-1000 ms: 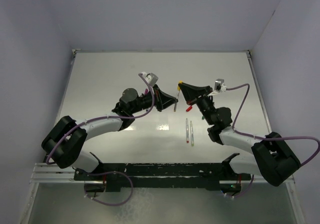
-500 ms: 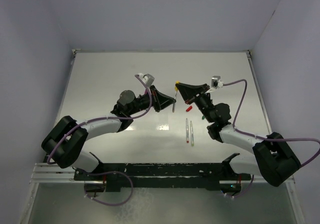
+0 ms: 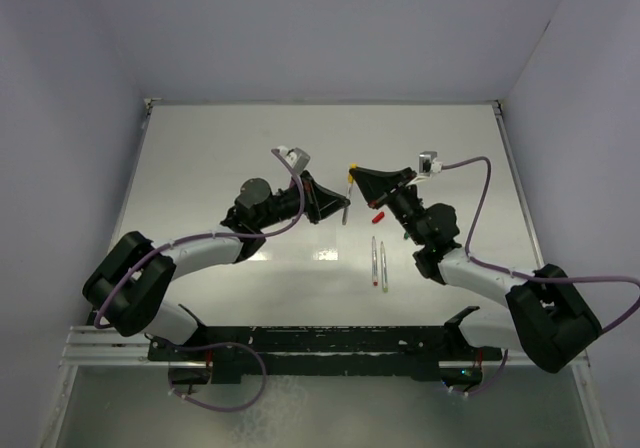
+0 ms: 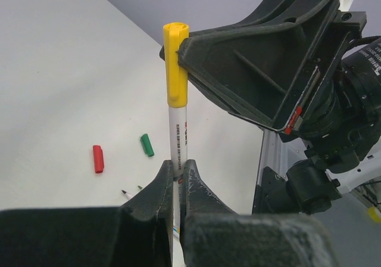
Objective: Insert the pens into the pen caps
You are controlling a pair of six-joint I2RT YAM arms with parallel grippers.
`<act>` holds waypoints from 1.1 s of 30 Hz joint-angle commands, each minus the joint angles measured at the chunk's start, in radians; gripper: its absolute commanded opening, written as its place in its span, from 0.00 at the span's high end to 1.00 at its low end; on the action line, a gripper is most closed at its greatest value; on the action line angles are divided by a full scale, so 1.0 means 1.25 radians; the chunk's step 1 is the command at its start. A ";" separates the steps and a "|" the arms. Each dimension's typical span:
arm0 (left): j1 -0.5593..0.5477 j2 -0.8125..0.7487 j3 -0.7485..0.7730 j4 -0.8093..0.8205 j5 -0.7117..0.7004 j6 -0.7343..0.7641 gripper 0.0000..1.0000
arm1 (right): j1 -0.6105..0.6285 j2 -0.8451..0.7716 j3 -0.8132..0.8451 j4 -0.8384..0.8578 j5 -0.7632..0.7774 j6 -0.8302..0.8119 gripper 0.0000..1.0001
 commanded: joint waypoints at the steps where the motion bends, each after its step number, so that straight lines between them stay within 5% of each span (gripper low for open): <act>1: 0.031 -0.027 0.111 0.179 -0.102 0.048 1.00 | 0.039 0.012 -0.032 -0.171 -0.081 -0.026 1.00; 4: 0.032 -0.017 0.116 0.133 -0.086 0.062 1.00 | 0.039 -0.011 -0.015 -0.190 -0.032 -0.040 0.98; 7: 0.031 0.000 0.119 0.062 -0.065 0.080 1.00 | 0.039 -0.034 0.027 -0.229 0.013 -0.057 0.73; 12: 0.025 0.045 0.080 0.004 -0.059 0.099 1.00 | 0.039 -0.096 0.081 -0.281 0.084 -0.081 0.56; 18: 0.025 0.077 0.081 -0.145 -0.126 0.153 1.00 | 0.039 -0.216 0.094 -0.376 0.188 -0.143 0.50; 27: 0.027 0.171 0.318 -0.659 -0.419 0.277 1.00 | 0.038 -0.356 0.095 -0.637 0.348 -0.154 0.49; 33: 0.028 0.257 0.377 -0.753 -0.455 0.255 1.00 | 0.039 -0.381 0.089 -0.701 0.377 -0.142 0.49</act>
